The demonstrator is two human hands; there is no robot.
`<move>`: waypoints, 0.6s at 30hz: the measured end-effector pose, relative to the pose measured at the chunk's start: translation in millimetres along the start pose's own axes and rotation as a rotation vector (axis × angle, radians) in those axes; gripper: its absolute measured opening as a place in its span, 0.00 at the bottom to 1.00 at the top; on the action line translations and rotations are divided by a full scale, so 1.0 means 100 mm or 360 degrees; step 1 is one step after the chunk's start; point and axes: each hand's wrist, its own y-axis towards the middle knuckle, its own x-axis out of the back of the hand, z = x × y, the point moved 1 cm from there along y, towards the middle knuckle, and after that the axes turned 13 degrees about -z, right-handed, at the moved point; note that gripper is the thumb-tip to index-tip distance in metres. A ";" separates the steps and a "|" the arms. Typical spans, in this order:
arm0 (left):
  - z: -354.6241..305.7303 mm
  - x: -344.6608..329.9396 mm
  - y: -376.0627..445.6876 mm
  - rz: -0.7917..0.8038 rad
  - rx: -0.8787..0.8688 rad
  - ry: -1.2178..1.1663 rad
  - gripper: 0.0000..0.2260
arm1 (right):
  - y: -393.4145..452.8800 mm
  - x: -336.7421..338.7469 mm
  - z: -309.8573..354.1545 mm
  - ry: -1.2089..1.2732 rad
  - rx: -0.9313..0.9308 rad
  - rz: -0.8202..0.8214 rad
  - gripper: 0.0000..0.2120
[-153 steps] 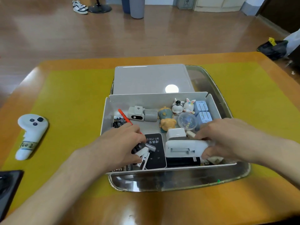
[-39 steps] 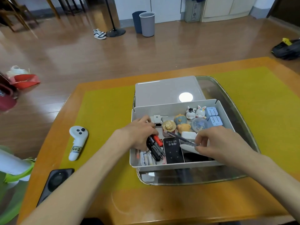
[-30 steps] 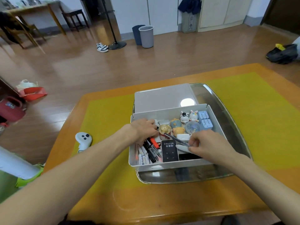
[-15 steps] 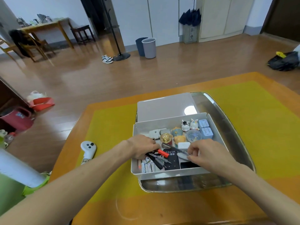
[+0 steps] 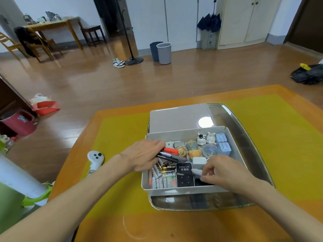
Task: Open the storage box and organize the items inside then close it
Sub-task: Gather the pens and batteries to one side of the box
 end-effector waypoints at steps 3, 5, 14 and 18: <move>0.11 0.14 -0.11 -0.0141 0.0317 -0.0165 0.04 | 0.19 0.12 0.01 0.0147 -0.0030 -0.0085 0.18; 0.20 0.16 -0.16 -0.0197 0.0554 -0.0253 0.07 | 0.46 0.22 0.04 0.0282 -0.0045 -0.0255 0.14; 0.30 -0.14 -0.15 0.0052 0.0950 -0.0228 0.05 | 1.35 -0.14 0.27 -0.0414 0.0521 0.0131 0.06; 0.31 -0.16 -0.06 0.0082 0.0860 -0.0085 0.09 | 1.43 -0.23 0.28 -0.0575 0.0691 0.0107 0.10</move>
